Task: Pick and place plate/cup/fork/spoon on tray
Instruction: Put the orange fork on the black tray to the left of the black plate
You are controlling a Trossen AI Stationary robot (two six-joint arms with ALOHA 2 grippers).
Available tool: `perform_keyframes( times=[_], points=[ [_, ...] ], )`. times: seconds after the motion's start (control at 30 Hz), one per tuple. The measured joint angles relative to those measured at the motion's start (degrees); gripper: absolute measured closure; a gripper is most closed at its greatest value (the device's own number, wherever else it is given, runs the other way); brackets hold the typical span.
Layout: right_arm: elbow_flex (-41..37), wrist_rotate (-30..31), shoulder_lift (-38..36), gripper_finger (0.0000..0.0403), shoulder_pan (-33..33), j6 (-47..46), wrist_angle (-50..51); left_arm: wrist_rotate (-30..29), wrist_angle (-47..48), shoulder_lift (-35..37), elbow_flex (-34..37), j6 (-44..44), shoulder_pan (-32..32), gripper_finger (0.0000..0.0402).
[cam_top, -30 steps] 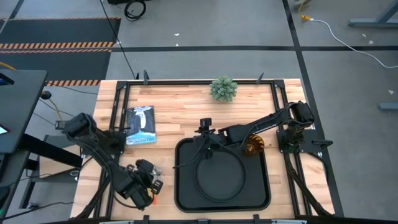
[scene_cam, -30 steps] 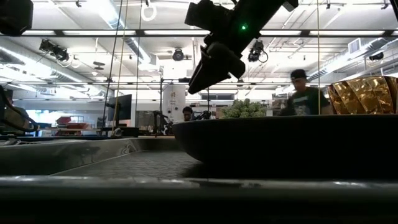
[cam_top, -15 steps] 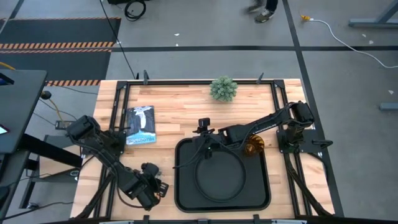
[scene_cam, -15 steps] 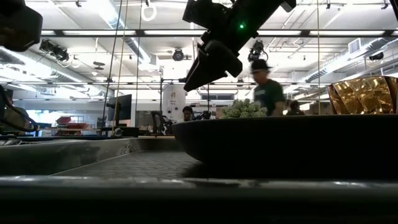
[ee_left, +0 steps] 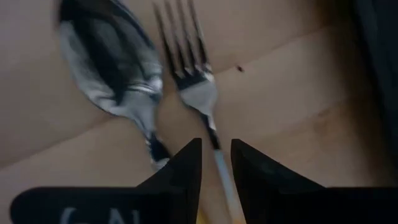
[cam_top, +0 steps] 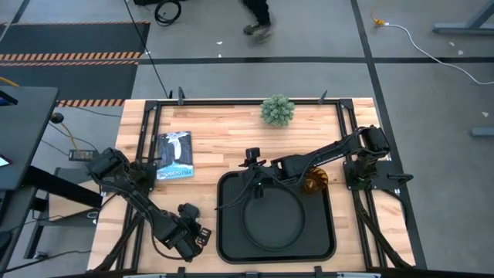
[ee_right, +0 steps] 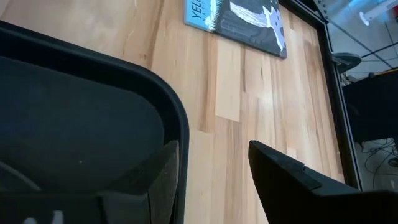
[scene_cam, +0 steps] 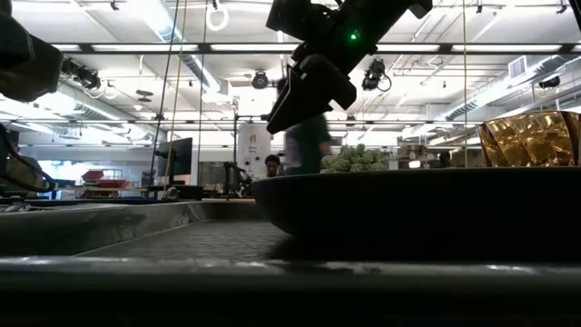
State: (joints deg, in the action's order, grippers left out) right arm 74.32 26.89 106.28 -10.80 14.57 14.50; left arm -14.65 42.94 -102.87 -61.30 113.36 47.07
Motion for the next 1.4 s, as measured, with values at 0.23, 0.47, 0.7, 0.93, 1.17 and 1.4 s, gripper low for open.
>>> perform_keyframes(
  times=[0.23, 0.47, 0.7, 0.93, 1.17, 1.4],
  points=[
    [0.0, 0.0, 0.0, 0.0202, 0.0, 0.0, -0.4, 0.0, 0.7, 0.0, 0.0, -0.5, 0.0, 0.0308],
    [0.0, -0.9, 0.0, 0.0202, 0.0, 0.0, -0.7, 0.3, -0.2, -2.3, -0.1, -1.0, -0.7, 0.0308],
    [0.0, -2.5, 0.0, 0.0202, 0.0, 0.0, -1.0, 1.6, -0.3, -2.4, -0.1, -1.8, -1.2, 0.0308],
    [0.0, -2.6, 0.0, 0.0202, 0.0, 0.0, -1.2, 1.8, -0.7, -2.5, 0.0, -2.5, -1.9, 0.0308],
    [0.0, -2.6, 0.0, 0.0202, 0.0, 0.0, -1.2, 2.0, -0.6, -2.5, 0.0, -1.2, -2.8, 0.0308],
    [0.0, -2.6, 0.0, 0.0202, 0.0, 0.0, -1.2, 1.8, -0.6, -2.6, 0.0, -1.1, -2.8, 0.0326]
  ],
)
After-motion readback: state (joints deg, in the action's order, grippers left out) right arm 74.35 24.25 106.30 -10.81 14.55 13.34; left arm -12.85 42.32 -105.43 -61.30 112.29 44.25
